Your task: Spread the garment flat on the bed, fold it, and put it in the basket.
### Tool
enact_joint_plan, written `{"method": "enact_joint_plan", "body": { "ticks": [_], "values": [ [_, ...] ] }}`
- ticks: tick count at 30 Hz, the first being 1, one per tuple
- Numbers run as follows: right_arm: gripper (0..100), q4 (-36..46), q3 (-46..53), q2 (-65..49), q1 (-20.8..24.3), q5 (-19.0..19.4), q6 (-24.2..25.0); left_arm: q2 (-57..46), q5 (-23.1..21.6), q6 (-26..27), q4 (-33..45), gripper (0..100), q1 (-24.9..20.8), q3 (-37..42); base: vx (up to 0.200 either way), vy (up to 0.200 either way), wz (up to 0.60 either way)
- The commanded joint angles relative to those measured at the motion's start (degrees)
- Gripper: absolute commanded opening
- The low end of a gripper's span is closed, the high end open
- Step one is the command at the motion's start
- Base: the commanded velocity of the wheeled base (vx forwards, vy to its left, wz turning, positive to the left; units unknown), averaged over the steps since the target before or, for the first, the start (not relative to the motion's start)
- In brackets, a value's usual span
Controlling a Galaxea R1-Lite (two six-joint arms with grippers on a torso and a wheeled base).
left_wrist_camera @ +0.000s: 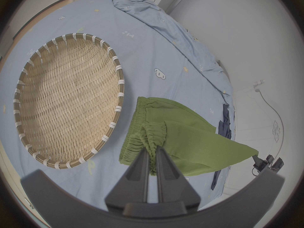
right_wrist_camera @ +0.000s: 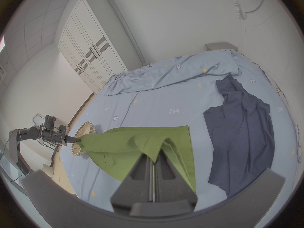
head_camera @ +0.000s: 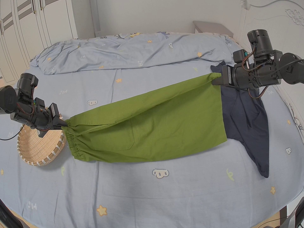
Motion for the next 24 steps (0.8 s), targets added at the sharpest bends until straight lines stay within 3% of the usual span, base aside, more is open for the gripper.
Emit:
{"method": "enact_joint_plan", "body": {
  "ticks": [1, 15, 24],
  "values": [
    [0, 2.1, 0.0, -0.8, 2.1, 0.0, 1.4, 0.0, 0.1, 0.1, 0.0, 0, 0.0, 0.1, 0.000, 0.000, 0.00],
    [0, 5.7, 7.5, -7.6, 13.5, 0.0, 2.9, 0.5, 0.0, 1.1, 0.0, 0, -0.1, 0.5, 0.000, 0.000, 0.00],
    [0, 7.0, 11.6, -11.6, 18.4, 0.1, 3.4, 0.5, 0.1, 1.2, 0.0, 0, -0.2, 0.6, 0.000, 0.000, 0.00]
  ]
}}
